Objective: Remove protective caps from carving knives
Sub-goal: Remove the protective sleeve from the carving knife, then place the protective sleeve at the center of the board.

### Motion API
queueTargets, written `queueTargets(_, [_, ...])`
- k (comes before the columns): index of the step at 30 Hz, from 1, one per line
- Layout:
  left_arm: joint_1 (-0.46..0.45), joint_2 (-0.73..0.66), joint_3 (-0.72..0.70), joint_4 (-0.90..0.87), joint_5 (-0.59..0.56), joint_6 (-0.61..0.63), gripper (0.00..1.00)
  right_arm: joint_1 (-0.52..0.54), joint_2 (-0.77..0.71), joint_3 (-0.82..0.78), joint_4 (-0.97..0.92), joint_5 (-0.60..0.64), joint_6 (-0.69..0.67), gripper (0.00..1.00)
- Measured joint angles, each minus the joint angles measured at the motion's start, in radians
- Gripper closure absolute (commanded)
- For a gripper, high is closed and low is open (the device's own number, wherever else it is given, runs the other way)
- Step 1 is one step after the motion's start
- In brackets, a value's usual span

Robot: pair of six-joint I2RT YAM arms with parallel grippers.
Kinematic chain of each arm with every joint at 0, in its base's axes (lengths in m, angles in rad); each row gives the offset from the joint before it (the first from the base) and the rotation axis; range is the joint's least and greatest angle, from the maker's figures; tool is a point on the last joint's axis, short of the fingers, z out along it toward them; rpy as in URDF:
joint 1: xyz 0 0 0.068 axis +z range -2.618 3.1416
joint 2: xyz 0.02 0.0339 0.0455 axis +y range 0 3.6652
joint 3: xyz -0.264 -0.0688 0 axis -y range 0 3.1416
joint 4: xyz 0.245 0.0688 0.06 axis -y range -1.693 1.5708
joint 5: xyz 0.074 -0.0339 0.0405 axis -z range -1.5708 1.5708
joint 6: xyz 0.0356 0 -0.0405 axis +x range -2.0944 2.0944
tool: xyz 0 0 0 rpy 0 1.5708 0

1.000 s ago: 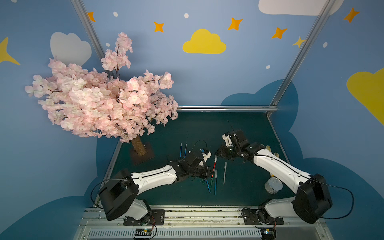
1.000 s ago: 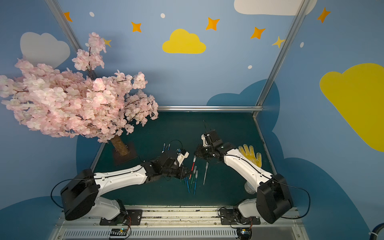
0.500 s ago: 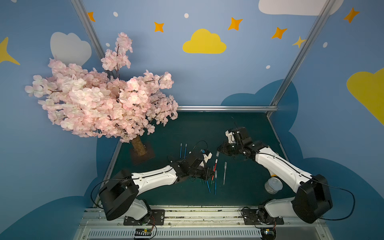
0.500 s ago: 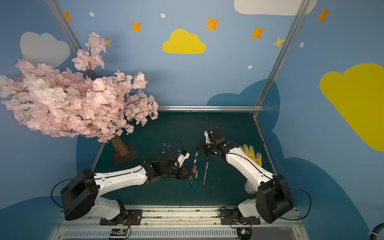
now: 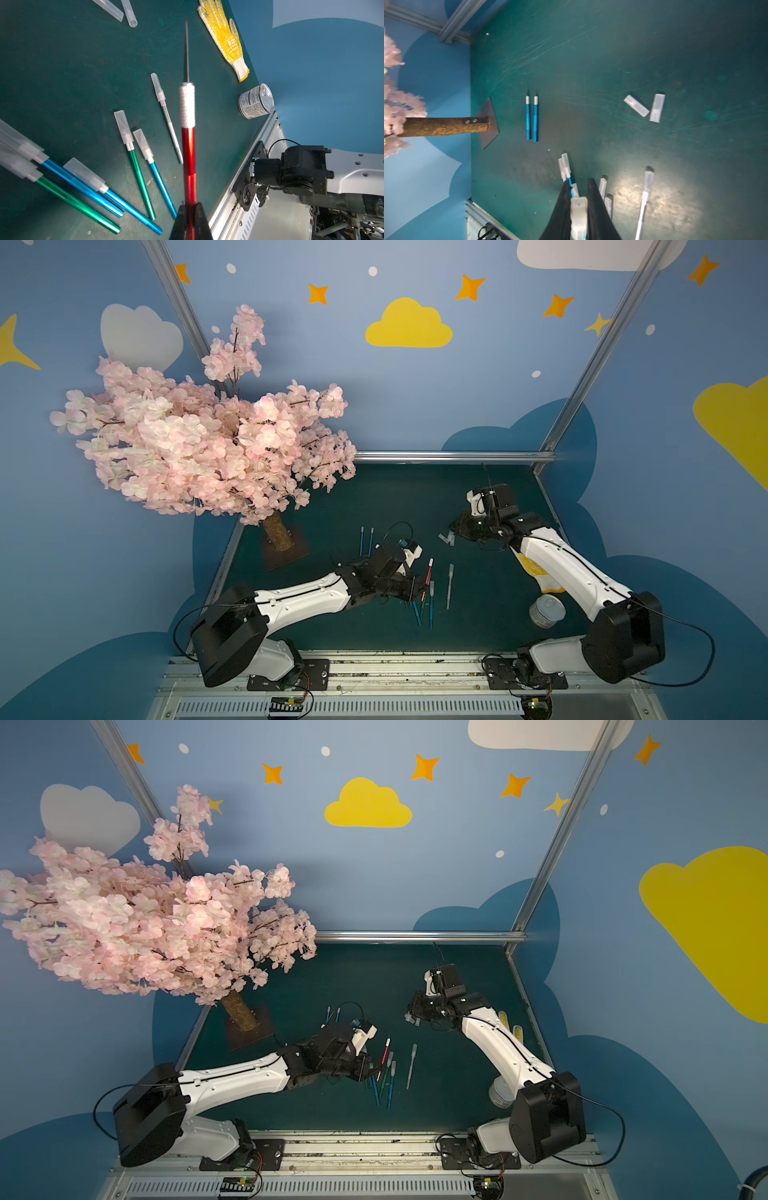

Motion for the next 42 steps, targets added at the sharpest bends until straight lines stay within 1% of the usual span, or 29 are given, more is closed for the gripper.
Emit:
queueTargets(7, [0.007, -0.010, -0.002, -0.026, -0.034, 0.004, 0.93, -0.059, 0.077, 0.034, -0.092, 0.061, -0.051, 0.90])
queueTargets(13, [0.018, -0.011, -0.025, -0.035, -0.049, 0.006, 0.93, -0.093, 0.150, 0.071, -0.142, 0.088, -0.085, 0.90])
queueTargets(21, [0.035, -0.043, -0.052, -0.048, -0.053, 0.006, 0.93, -0.116, 0.271, 0.147, -0.173, 0.089, -0.138, 0.91])
queueTargets(42, [0.067, -0.055, -0.052, -0.072, -0.056, 0.003, 0.93, -0.141, 0.519, 0.276, -0.212, 0.089, -0.192, 0.93])
